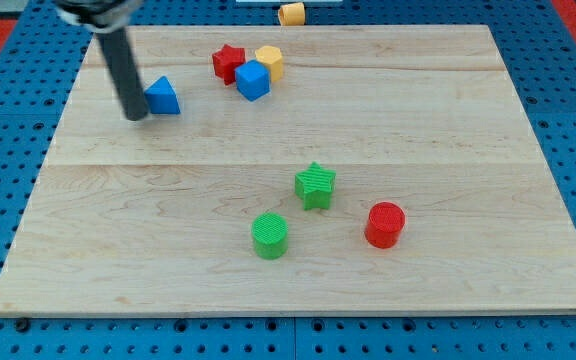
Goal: Move red star to the top of green circle
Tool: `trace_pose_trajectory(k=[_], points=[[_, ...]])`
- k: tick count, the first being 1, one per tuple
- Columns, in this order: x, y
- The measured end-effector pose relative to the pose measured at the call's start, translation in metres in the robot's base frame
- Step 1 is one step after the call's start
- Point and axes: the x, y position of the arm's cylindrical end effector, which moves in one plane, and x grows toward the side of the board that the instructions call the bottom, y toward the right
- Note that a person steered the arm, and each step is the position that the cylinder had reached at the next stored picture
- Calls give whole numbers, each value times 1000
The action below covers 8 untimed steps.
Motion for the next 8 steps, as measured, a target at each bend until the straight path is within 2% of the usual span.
trace_pose_trajectory(k=[1,2,3,4,6,7,8], points=[[-30,-20],[-5,65],[-7,114],[-47,132],[-82,-1],[-129,53],[-125,132]])
